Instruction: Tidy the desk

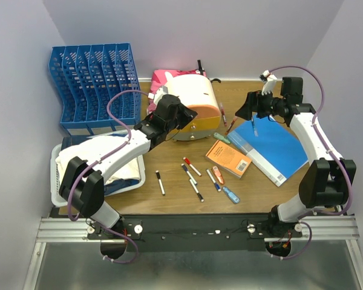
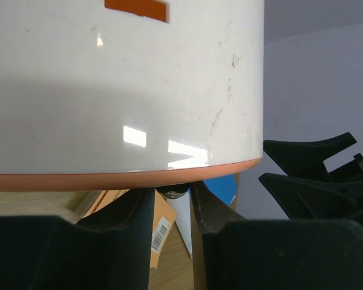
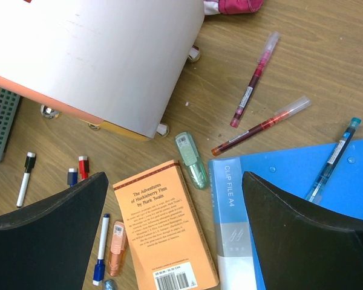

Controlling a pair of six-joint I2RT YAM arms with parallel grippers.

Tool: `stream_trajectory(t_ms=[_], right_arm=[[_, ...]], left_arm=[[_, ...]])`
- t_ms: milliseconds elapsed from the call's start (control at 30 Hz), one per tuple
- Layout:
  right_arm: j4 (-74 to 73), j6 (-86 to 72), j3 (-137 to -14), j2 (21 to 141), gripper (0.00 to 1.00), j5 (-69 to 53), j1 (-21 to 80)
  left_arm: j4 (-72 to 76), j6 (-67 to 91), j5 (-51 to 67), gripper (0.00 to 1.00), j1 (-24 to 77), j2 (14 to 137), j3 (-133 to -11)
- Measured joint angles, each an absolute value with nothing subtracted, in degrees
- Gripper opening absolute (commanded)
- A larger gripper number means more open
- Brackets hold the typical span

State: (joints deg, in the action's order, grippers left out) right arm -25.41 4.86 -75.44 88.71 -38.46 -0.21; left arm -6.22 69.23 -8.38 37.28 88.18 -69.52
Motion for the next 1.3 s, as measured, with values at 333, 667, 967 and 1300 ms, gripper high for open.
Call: stream_trajectory(t_ms=[333,667,967,1300], right_arm=[[-25.34,4.54,-75.42,88.6,1.0,-38.48,-0.21],[-25.36,4.62,-74.67,88.58,1.0,-38.44,-0.21],[-25.56,5.48,-74.61,90.54,0.92,-35.66,-0.21],[-27.24,6.44,-76.73,102.96,0.72,-23.51,-0.21]], left_arm=[[-6.07,68.6,-6.79,0.17,37.32,87.42,-68.62],[-6.96,68.66,-0.95,0.28,38.46,77.12,-59.02],[-9.21,68.1,0.64,0.87,38.5,76.55,-58.78],[-14.37,59.83,0.56,0.98,37.12,67.9,-58.78]])
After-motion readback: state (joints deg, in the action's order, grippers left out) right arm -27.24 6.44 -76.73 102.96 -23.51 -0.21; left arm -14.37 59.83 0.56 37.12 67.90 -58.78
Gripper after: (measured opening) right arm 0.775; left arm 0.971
